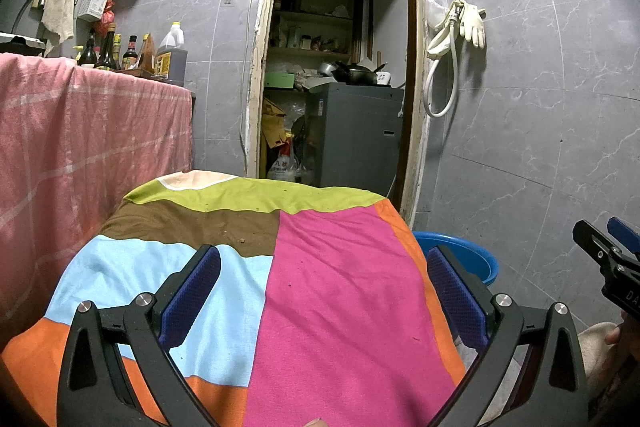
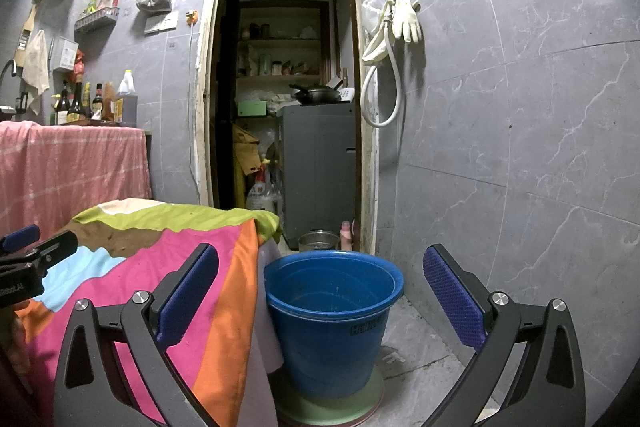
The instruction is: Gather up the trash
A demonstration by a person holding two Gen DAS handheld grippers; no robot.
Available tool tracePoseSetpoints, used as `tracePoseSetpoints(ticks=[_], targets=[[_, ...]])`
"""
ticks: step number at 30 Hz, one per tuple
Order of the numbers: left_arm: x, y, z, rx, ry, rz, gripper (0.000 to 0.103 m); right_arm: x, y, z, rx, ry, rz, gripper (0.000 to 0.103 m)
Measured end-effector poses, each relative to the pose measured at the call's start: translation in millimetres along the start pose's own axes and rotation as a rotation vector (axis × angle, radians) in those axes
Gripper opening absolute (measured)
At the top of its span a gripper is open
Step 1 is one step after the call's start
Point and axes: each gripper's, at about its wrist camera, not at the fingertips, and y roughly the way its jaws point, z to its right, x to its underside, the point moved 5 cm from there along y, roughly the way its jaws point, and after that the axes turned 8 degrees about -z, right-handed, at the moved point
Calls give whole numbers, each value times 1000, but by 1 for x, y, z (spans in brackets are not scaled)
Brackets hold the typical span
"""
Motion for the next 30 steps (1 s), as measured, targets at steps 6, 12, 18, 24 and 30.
tracePoseSetpoints(ticks=[6,12,18,24,30], targets=[[0,0,0,0,1,1,101,0,0,0,0,1,-1,103],[1,0,-1,-2,0,0,101,0,0,0,0,1,-1,103],[0,0,-1,-6,-10,6,101,0,0,0,0,2,-2,103],[0,-1,0,-6,-10,8,101,0,0,0,0,1,-2,103],[0,1,1,4,-4,-2,101,1,0,-1,1,2,-3,103]])
